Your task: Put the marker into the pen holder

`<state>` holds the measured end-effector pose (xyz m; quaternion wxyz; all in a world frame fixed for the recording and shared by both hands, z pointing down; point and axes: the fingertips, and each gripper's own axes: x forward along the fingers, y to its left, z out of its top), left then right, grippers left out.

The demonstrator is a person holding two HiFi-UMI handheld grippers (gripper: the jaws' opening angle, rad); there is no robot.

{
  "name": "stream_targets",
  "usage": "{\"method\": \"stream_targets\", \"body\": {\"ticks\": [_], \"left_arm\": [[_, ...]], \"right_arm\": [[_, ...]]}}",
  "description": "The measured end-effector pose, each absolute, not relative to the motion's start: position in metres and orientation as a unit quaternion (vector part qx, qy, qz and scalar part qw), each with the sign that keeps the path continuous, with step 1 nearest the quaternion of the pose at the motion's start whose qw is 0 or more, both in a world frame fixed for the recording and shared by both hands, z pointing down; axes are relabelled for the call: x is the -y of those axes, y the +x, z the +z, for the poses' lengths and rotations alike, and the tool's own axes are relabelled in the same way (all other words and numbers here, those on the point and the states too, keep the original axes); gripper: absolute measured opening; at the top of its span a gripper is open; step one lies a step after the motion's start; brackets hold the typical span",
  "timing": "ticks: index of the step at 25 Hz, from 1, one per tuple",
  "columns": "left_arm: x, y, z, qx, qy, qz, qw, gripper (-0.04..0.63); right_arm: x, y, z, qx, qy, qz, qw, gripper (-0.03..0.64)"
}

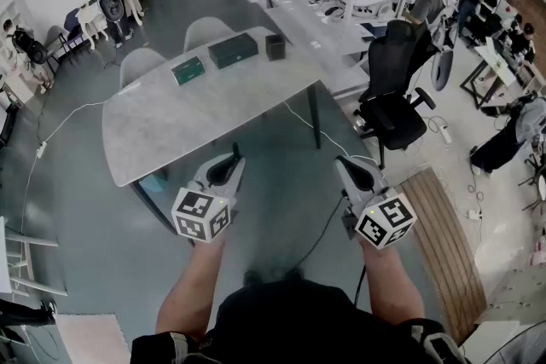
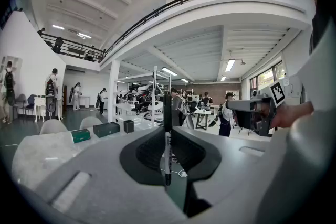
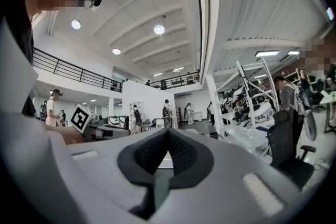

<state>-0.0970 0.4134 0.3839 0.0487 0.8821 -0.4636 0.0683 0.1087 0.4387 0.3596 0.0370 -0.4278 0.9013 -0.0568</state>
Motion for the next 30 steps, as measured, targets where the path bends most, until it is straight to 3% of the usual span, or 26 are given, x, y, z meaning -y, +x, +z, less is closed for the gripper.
{"method": "stream_targets", "body": {"ticks": [18, 30], "left_arm": [[-0.415, -0.047, 0.396, 0.463, 0.881, 0.078, 0.060, 0.044], [-0.318, -0.046, 0.412, 0.429, 0.899, 0.054, 0.074, 0.044]], "right_arm": [[-0.447, 0.157, 0.371, -0.907, -0.406, -0.091, 0.055, 0.003], [-0.369, 0.142, 0.395, -0.906, -0.414, -0.087, 0.024, 0.005]]}}
